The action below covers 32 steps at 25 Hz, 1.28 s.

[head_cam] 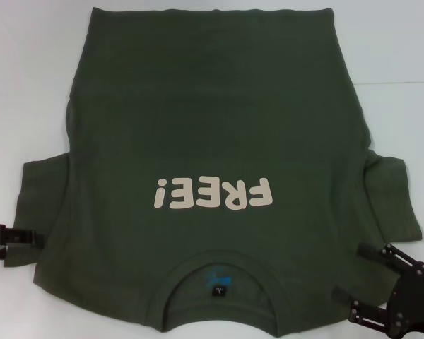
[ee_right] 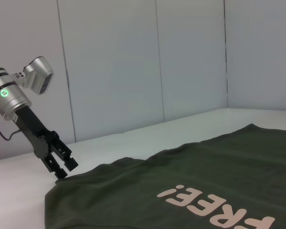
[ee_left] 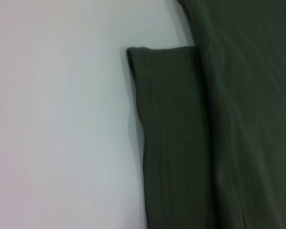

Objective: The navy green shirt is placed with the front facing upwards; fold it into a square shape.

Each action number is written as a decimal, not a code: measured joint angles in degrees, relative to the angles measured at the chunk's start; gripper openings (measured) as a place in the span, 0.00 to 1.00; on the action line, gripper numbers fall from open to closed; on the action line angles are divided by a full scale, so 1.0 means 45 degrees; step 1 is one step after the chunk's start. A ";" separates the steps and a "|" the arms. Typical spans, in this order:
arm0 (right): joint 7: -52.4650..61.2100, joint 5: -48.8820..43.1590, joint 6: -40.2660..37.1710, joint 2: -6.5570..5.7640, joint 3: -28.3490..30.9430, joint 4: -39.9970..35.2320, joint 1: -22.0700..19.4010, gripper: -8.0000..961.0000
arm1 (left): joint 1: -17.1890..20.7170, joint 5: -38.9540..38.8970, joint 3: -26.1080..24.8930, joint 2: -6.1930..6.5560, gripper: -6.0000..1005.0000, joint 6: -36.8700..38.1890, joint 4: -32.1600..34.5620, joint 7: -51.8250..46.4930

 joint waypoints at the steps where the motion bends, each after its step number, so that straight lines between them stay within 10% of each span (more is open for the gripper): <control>1: 0.0001 0.0001 0.0006 -0.0001 0.0000 0.0000 0.0002 0.95 | -0.0007 0.0013 0.0000 0.0002 0.90 -0.0001 -0.0001 0.0000; 32: -0.0008 0.0001 0.0213 -0.0001 0.0000 -0.0001 0.0143 0.95 | -0.0394 0.0002 -0.0002 0.0136 0.90 0.0075 -0.0760 0.0000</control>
